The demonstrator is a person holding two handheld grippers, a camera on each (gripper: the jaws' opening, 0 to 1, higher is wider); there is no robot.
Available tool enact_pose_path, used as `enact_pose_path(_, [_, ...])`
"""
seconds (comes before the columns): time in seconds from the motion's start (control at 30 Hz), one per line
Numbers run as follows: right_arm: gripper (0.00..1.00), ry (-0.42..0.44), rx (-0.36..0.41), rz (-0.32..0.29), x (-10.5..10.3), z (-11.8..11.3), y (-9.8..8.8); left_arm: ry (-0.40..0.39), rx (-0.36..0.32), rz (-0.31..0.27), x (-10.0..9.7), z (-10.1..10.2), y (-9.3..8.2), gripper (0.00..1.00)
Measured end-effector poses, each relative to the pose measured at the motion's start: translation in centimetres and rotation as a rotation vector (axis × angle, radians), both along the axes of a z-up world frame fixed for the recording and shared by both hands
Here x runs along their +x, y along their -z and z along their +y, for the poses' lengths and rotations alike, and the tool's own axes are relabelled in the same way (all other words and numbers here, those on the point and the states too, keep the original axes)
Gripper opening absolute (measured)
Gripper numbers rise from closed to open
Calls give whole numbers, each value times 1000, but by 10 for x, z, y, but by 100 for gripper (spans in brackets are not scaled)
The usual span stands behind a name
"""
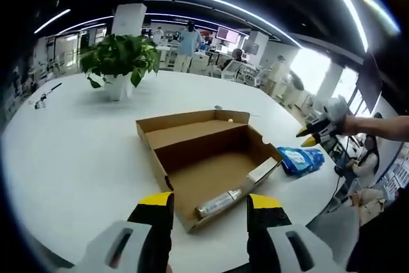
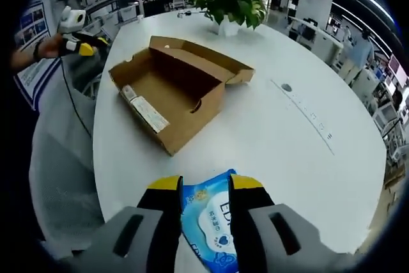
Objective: Operate the shoe box by opening the lid, removing the specified soft item, and placing it in the target area until the item is outside and the box remains undamaged.
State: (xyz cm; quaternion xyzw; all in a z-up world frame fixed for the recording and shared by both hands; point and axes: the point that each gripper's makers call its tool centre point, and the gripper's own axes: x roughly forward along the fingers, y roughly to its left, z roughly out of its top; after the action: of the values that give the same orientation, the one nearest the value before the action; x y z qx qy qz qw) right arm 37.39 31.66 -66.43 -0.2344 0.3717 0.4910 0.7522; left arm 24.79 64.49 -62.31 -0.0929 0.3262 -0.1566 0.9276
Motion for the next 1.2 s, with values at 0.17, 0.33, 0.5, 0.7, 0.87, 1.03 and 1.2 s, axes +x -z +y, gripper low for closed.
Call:
enact_pose_path(0.17, [26, -32, 5, 1, 1, 21, 2, -17, -3, 0, -3, 9, 0, 46])
enact_pose_path(0.33, [26, -51, 11, 6, 2, 37, 4, -33, -5, -1, -6, 18, 0, 46])
enact_pose_path(0.5, [26, -77, 14, 9, 1, 53, 6, -48, -6, 0, -10, 27, 1, 46])
enact_pose_path(0.7, [26, -99, 13, 14, 0, 66, 8, -66, -7, 3, -15, 36, 1, 46])
enact_pose_path(0.87, [26, -114, 12, 17, -1, 75, 9, -80, -10, 3, -18, 41, 1, 46])
enact_pose_path(1.03, [26, -136, 17, 20, -2, 85, 9, -90, -14, 4, -20, 44, 2, 46])
enact_pose_path(1.2, [27, -162, 16, 28, -6, 96, 11, -102, -20, 1, -20, 47, 3, 46])
